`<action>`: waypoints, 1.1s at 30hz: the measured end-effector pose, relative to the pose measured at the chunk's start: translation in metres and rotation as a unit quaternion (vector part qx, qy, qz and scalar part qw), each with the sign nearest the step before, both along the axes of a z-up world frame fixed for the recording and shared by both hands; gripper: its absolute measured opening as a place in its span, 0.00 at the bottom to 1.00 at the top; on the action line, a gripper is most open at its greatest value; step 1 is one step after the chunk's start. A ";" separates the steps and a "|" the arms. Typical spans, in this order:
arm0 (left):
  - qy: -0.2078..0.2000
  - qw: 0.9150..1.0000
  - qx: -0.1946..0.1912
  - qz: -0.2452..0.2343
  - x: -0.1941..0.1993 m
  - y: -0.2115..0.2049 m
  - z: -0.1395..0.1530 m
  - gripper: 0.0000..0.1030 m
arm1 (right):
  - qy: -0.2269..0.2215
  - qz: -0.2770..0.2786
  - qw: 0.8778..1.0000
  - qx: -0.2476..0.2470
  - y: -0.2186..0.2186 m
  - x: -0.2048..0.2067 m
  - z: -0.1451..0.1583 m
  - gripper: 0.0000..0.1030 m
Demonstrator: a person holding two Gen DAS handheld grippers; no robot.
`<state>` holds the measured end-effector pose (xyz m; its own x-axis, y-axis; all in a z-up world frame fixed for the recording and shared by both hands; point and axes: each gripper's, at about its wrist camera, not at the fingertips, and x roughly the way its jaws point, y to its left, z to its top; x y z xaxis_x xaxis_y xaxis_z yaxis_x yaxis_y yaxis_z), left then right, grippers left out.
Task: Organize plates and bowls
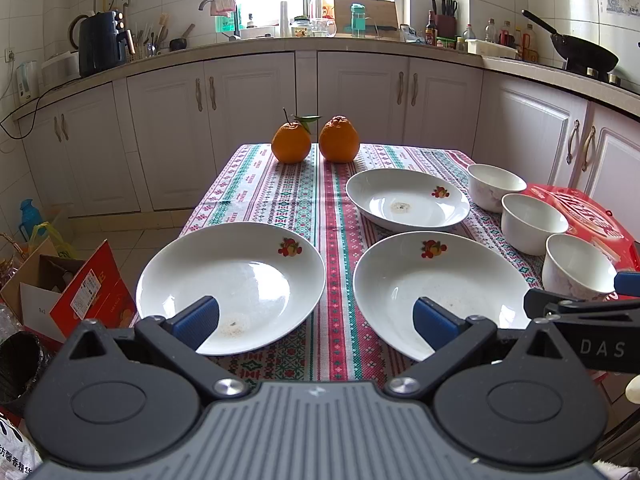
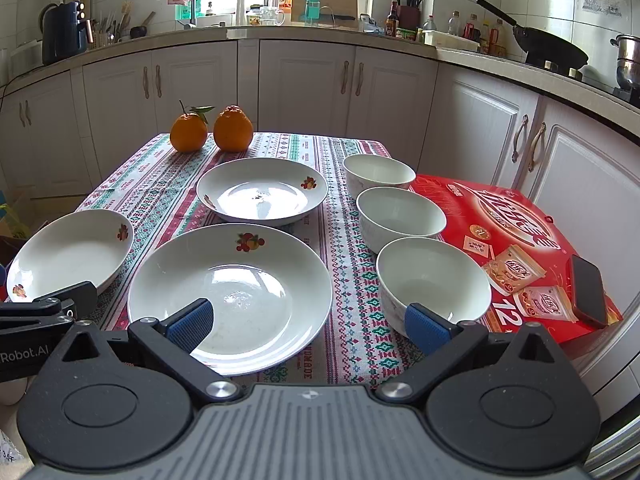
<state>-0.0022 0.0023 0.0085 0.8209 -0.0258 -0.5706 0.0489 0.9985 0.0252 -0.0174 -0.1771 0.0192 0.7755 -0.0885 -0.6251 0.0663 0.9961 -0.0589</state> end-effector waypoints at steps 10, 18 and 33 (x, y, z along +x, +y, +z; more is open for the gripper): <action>-0.001 1.000 -0.001 0.000 0.000 0.000 0.001 0.99 | -0.001 0.000 1.000 0.000 0.000 0.000 0.000 1.00; -0.001 1.000 -0.001 0.000 0.000 0.000 0.001 0.99 | -0.002 -0.001 1.000 -0.003 0.000 -0.002 0.003 1.00; -0.004 1.000 -0.001 0.001 -0.003 0.001 0.003 0.99 | -0.006 -0.001 1.000 -0.009 0.002 -0.001 0.002 1.00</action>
